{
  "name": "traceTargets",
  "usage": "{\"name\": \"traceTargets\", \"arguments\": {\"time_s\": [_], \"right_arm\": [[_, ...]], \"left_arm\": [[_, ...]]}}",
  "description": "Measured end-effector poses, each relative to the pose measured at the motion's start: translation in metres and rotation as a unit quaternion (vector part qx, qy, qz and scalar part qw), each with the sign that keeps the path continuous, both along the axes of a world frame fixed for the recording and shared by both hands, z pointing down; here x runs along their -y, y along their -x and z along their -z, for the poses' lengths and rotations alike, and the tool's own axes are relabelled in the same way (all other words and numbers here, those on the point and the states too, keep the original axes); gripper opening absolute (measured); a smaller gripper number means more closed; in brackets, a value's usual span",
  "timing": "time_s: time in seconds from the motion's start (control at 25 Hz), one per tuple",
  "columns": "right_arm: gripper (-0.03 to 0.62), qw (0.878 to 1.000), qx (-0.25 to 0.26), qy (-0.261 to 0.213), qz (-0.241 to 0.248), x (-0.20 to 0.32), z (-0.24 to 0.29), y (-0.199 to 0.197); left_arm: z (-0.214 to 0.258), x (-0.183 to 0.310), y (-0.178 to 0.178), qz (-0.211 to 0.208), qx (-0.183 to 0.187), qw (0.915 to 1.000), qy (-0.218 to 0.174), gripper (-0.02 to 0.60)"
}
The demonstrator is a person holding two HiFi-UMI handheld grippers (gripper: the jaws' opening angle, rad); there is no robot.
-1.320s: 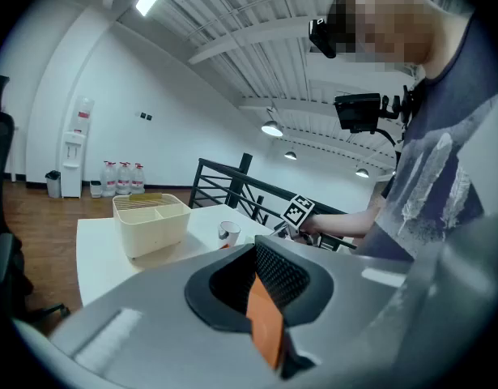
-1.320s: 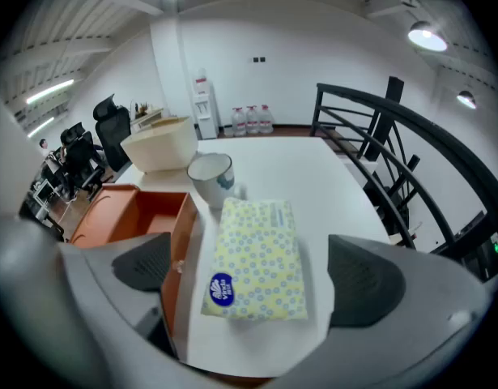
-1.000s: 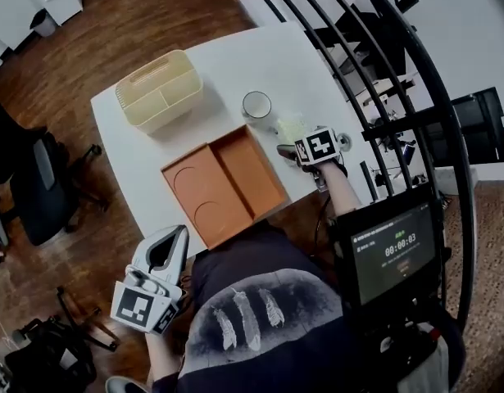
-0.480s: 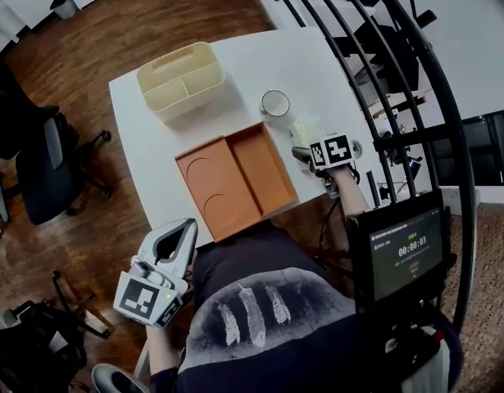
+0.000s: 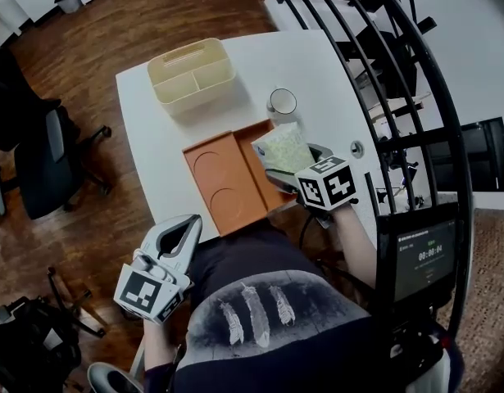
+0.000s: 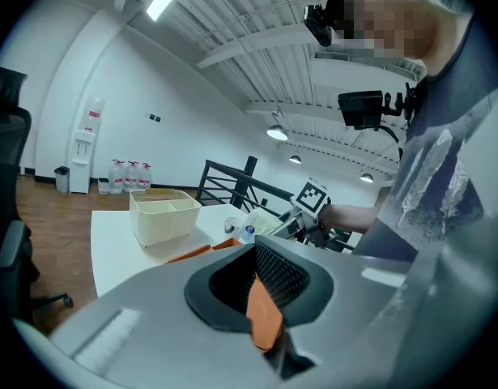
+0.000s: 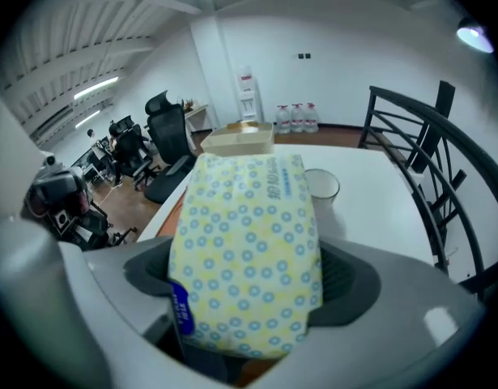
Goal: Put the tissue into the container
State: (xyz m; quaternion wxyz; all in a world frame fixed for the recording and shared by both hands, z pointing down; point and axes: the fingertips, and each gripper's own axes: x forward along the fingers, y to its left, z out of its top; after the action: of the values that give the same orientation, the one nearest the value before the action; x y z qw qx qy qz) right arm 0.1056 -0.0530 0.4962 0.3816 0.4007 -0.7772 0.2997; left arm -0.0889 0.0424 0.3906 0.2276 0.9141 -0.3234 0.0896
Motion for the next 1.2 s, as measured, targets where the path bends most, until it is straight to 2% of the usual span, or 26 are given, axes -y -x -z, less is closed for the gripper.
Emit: {"name": "traceTargets", "arguments": {"time_s": [0.28,0.52,0.64,0.92,1.08,1.2], "right_arm": [[0.472,0.998,-0.024,0.053,-0.013,-0.006,-0.050,0.003],[0.474,0.996,-0.053,0.068,-0.030,-0.005,-0.078,-0.005],[0.474,0.995,-0.051,0.078,-0.038,-0.009,-0.086,-0.005],[0.482,0.999,-0.024,0.029,-0.019,-0.002,-0.055,0.007],[0.482,0.999,-0.007,-0.022,0.025,0.007,-0.004,0.018],[0.482,0.994,0.011,-0.065,0.089,0.009,0.038,0.034]], "left_arm": [[0.003,-0.004,0.007,0.008,0.009,0.9998,0.013,0.003],[0.006,-0.006,0.007,-0.003,0.017,0.9998,0.008,0.003],[0.006,-0.007,0.008,-0.003,0.019,0.9998,0.010,0.003],[0.004,-0.008,0.007,0.004,0.017,0.9998,0.014,0.003],[0.005,-0.006,0.012,0.003,0.017,0.9998,0.012,0.003],[0.010,-0.002,0.011,0.002,0.021,0.9998,0.006,0.003]]}}
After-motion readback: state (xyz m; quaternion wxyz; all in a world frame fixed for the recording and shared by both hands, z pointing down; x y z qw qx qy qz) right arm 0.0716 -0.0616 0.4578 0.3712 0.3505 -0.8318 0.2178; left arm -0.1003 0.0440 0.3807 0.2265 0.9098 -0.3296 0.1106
